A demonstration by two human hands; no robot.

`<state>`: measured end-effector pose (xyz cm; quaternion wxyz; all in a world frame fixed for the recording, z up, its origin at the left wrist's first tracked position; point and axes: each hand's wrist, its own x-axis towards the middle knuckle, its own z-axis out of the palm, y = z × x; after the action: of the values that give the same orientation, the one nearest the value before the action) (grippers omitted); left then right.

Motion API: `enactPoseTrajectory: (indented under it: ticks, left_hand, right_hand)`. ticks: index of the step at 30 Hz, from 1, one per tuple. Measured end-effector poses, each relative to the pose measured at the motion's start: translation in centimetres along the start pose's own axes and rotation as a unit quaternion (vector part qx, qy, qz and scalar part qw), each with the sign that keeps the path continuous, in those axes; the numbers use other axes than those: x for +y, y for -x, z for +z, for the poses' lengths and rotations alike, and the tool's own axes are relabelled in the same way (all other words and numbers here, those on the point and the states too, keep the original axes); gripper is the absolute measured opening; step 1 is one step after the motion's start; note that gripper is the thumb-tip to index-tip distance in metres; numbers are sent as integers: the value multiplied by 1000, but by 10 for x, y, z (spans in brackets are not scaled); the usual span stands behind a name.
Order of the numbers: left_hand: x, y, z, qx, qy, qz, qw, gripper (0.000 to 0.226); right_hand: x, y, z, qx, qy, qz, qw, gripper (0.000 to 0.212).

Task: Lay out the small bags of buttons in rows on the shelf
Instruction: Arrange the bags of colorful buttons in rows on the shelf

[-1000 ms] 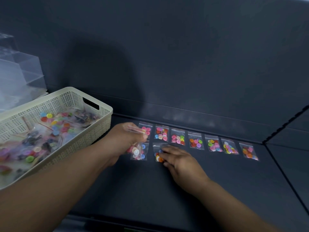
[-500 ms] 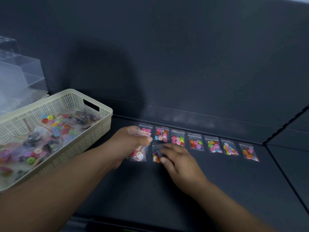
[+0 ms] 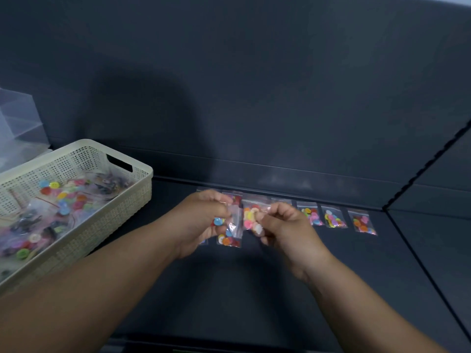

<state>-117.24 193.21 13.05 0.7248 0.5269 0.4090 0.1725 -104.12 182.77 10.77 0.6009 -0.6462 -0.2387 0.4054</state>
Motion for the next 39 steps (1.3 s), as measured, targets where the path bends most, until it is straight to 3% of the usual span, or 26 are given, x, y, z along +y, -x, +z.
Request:
enactPoseTrajectory:
  ticks: [6,11,13,15,17,19,23,39]
  left_hand:
    - [2,-7,-5,60,-13,-5,998,19]
    - [2,-6,-2,77,-62,3,995,16]
    - [2,-5,-1,89,-79,12,993,14]
    - [3,-4,0,100,-74,17,992,14]
    - [4,-4,2,103,-46,19,993,15]
    - [4,-5,2,107,-22,19,994,15]
    - [3,-6,2,113,-2,18,993,14]
    - [3,-3,6,105,54,2,993,16]
  right_hand:
    - [18,-7,-36,70,115,46,990,17]
    - [29,-9,-37,28,208,11,978,18]
    - [28,-8,-39,34,354,-37,934,20]
    - [28,-5,-44,64,537,-111,834,30]
    - [30,-2,-48,62,585,-214,780,26]
    - [36,-3,-51,-4,586,-279,761,15]
    - [46,-9,-53,-77,561,-289,772,19]
    - [47,-17,-40,-71,551,-308,772,23]
